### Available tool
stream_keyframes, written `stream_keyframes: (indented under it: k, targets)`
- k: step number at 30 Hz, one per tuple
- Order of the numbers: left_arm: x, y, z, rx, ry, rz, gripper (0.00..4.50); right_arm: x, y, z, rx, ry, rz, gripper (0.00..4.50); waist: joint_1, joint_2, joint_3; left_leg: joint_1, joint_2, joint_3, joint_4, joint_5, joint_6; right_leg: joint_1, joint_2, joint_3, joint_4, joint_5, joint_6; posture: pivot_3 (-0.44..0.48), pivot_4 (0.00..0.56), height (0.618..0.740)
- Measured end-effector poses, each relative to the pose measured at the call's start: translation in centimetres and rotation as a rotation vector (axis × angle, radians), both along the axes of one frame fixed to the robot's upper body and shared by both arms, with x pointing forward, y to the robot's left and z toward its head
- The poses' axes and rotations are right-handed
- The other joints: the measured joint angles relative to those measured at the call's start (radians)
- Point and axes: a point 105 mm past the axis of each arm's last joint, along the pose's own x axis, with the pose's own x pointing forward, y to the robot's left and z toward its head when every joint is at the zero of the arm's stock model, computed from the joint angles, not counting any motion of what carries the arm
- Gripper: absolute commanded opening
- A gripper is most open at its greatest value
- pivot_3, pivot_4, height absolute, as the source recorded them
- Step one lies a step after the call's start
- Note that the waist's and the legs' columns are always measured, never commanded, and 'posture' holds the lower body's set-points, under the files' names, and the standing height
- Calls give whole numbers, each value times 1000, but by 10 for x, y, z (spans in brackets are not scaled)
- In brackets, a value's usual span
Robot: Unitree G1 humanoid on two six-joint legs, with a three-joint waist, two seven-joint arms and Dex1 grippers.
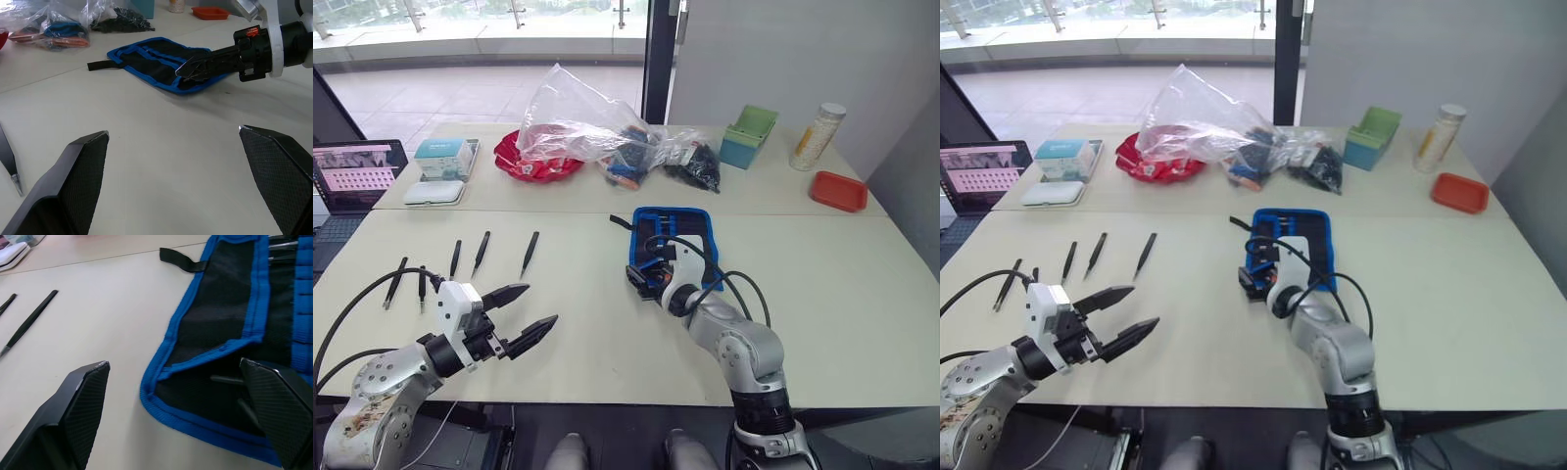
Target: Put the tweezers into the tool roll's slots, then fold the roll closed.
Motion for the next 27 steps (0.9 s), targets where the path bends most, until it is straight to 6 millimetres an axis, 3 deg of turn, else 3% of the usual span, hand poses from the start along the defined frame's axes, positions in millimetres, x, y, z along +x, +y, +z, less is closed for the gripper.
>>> stream_keyframes:
  k: [10, 18, 21, 27]
  targets:
    - [0, -2, 1, 1, -5, 8, 4500, 5, -1, 5, 16, -26, -28, 4480, -4, 0, 0, 0, 0, 0, -1, 0, 0, 0, 0, 0, 0, 0, 0, 0, 150, 740]
    - [1, -2, 1, -4, 3, 21, 4500, 5, 17, -4, 36, -3, 11, 4480, -5, 0, 0, 0, 0, 0, -1, 0, 0, -1, 0, 0, 0, 0, 0, 0, 150, 740]
    - [2, -2, 3, -20, 5, 29, 4500, 6, 18, -5, 39, -6, 7, 3734, -4, 0, 0, 0, 0, 0, -1, 0, 0, -1, 0, 0, 0, 0, 0, 0, 150, 740]
    - [1, -3, 7, -24, -5, 36, 4500, 8, 14, -1, 46, -37, -20, 1659, -4, 0, 0, 0, 0, 0, -1, 0, 0, -1, 0, 0, 0, 0, 0, 0, 150, 740]
